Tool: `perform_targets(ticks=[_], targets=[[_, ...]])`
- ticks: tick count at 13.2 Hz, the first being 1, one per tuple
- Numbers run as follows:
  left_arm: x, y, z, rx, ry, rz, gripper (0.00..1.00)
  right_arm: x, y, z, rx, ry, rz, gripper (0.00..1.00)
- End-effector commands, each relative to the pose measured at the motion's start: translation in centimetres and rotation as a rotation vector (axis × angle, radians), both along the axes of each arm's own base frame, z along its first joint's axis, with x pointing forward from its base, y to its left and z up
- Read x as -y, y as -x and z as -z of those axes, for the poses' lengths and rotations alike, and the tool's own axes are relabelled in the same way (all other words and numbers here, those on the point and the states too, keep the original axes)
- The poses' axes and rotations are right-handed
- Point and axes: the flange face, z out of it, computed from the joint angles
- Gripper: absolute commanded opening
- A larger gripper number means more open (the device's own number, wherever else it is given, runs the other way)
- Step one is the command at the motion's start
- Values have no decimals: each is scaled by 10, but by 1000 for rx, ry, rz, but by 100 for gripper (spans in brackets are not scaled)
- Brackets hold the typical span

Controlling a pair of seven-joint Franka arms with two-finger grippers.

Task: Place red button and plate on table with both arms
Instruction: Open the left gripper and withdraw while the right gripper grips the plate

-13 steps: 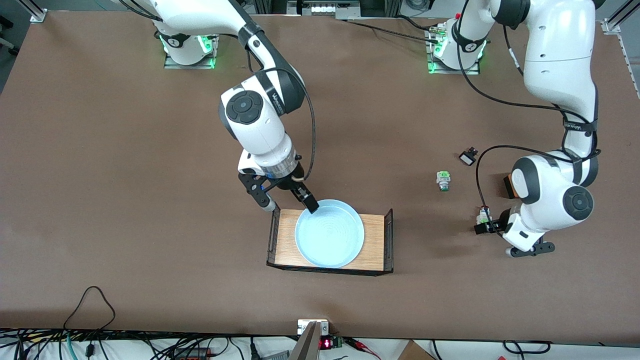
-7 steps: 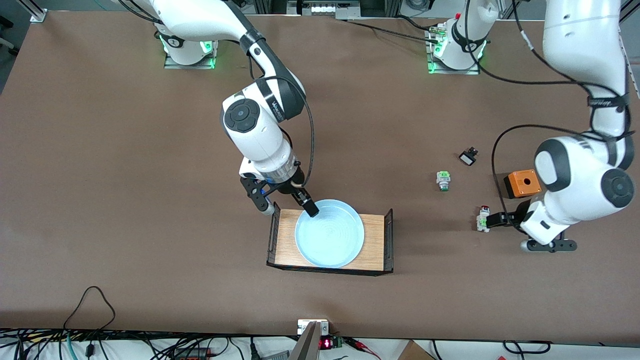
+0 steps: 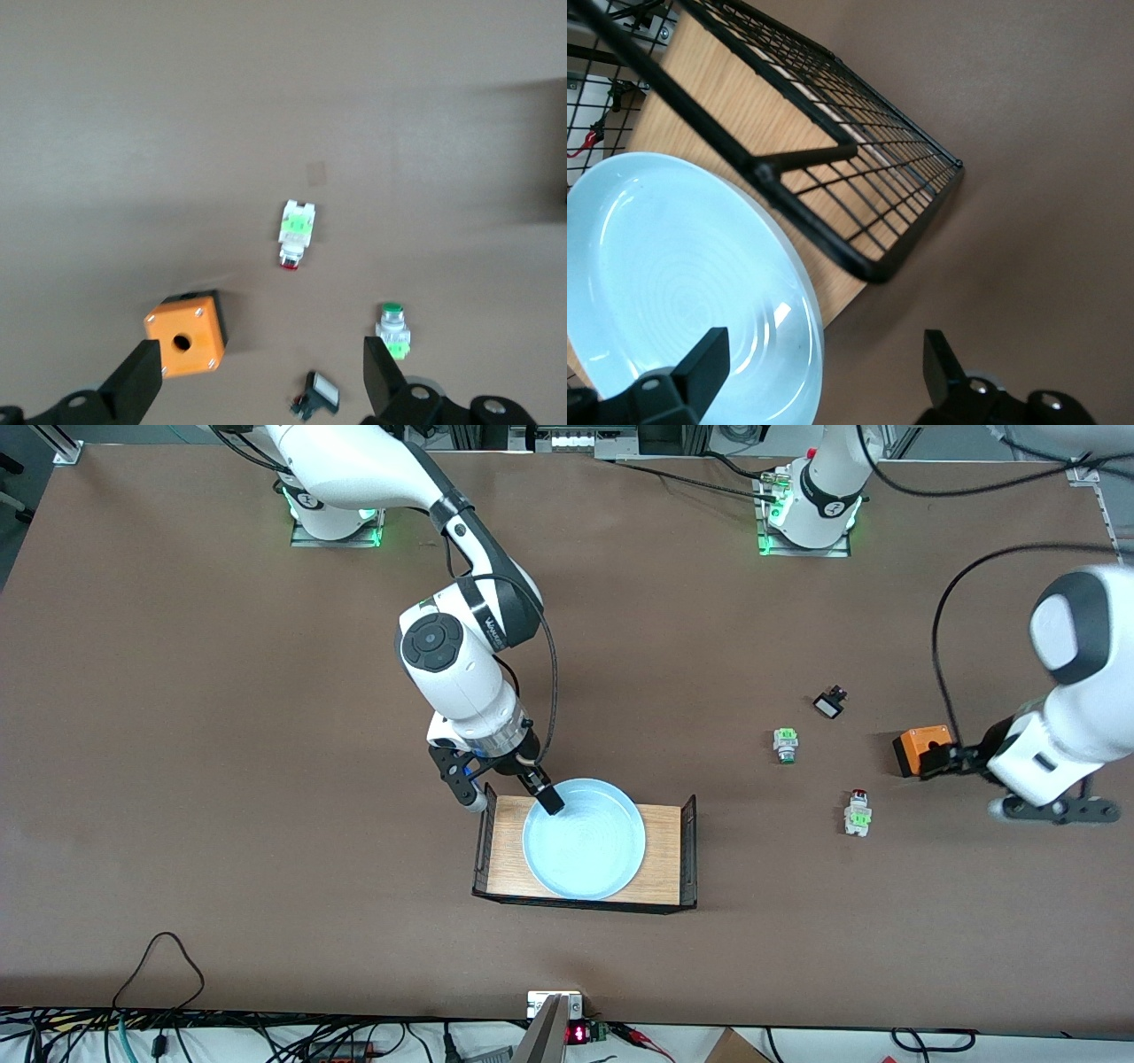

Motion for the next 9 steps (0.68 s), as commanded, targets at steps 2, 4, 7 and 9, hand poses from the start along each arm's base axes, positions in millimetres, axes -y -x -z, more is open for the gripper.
perform_targets(ticks=[2, 4, 7, 9], targets=[[-1, 32, -67, 18, -7, -14, 100, -2, -5, 0, 1, -16, 12, 73], [1, 43, -91, 4, -10, 2, 100, -2, -4, 0, -1, -15, 13, 58], [-6, 56, -128, -19, -8, -13, 100, -1, -5, 1, -6, -14, 15, 43], [-6, 61, -144, -33, -19, -12, 100, -2, -4, 1, -5, -13, 11, 27]])
